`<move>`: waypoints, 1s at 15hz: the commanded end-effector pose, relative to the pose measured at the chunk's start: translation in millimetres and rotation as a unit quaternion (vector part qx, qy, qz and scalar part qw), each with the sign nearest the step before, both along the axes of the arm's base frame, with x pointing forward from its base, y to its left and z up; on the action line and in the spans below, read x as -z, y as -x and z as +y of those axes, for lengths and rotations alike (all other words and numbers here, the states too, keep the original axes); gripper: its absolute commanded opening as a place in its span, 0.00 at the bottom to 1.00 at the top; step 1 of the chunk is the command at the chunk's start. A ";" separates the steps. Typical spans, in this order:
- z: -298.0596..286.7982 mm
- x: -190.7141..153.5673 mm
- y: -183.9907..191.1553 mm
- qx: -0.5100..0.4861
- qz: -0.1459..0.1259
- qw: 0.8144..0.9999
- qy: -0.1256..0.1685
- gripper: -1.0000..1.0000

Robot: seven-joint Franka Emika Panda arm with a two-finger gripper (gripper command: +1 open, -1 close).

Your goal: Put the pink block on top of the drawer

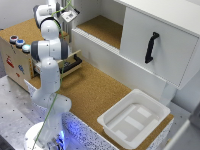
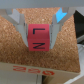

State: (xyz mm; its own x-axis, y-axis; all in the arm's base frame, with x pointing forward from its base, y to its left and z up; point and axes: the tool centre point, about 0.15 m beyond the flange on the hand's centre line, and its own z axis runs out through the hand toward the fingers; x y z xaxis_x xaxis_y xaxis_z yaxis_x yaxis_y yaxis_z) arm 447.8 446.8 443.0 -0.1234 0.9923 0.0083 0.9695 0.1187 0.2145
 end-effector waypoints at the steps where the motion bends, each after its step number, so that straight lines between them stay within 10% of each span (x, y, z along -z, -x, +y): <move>1: 22.0 -3.3 4.0 0.018 0.061 0.997 0.042 0.00; 2: 19.0 -1.1 8.0 0.023 0.067 0.997 0.040 1.00; 15: -7.7 -70.5 68.8 0.049 0.016 0.999 0.005 1.00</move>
